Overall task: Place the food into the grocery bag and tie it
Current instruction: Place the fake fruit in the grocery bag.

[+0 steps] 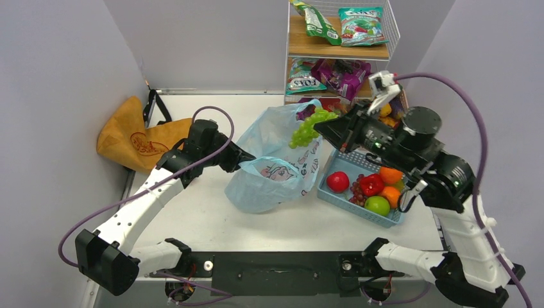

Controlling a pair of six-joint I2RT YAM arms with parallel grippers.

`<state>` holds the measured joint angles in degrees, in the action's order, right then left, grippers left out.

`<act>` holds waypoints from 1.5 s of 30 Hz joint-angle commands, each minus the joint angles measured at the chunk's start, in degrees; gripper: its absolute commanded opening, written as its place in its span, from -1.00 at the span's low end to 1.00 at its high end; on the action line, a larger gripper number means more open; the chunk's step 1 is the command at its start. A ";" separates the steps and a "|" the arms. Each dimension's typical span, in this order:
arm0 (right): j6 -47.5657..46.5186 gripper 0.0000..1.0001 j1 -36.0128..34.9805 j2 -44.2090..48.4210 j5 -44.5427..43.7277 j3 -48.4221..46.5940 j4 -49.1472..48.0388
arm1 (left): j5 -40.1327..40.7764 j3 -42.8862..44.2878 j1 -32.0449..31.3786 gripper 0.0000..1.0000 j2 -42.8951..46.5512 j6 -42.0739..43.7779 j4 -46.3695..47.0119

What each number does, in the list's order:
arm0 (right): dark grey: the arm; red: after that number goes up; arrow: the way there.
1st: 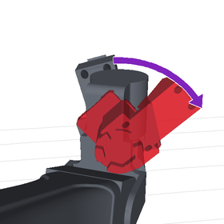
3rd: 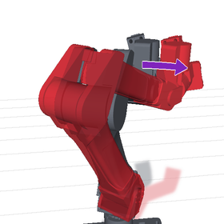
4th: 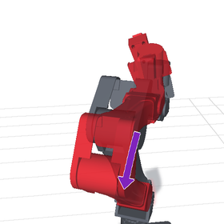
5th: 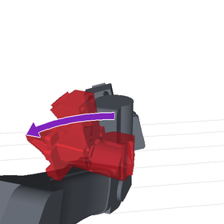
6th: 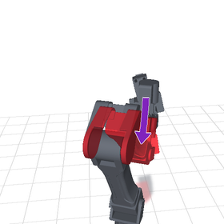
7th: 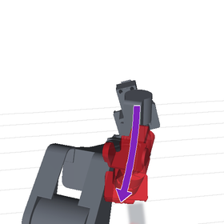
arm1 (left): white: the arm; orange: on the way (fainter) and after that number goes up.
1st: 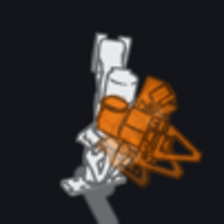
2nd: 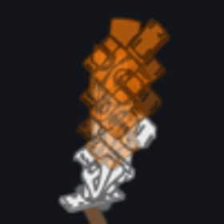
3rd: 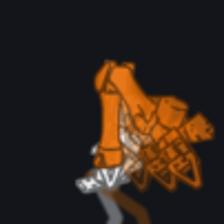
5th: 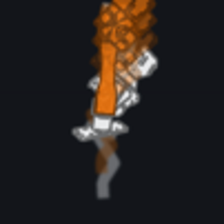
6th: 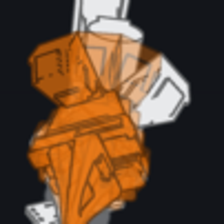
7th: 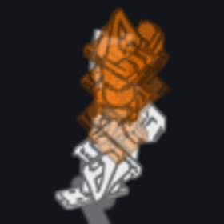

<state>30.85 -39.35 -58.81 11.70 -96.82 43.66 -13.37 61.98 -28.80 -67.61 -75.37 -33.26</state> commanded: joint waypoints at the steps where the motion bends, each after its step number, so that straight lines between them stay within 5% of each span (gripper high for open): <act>1: 1.04 -1.00 -3.25 -6.49 -0.19 -1.88 -2.90 | -2.52 0.24 0.32 -1.00 1.56 -1.84 4.42; 9: 0.13 -1.00 -6.77 -10.36 -9.12 -1.44 -1.91 | -3.31 -2.01 0.91 -1.00 3.08 -2.44 5.32; 24: -0.39 -0.97 -7.38 -14.01 -10.10 -1.33 -0.44 | -4.83 -4.18 1.63 -1.00 3.45 -2.50 6.52; 25: -0.49 -0.82 -7.44 -14.08 -9.79 -1.28 -0.31 | -4.81 -4.15 1.68 -1.00 3.54 -2.52 6.53; 28: -0.80 0.40 -7.68 -14.19 -9.27 -1.12 -0.02 | -4.61 -4.18 1.83 -1.00 3.87 -2.54 6.59; 29: -0.97 0.64 -7.78 -14.21 -9.26 -0.97 0.21 | -4.53 -4.22 1.93 -1.00 3.95 -2.51 6.56; 45: -3.34 0.76 -7.84 -11.94 -13.21 -1.25 3.63 | -3.39 -5.34 2.25 -1.00 4.55 -1.86 5.34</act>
<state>29.21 -46.96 -72.97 2.57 -97.38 45.74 -17.19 57.17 -26.89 -64.53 -77.65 -29.74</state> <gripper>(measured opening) 0.883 0.004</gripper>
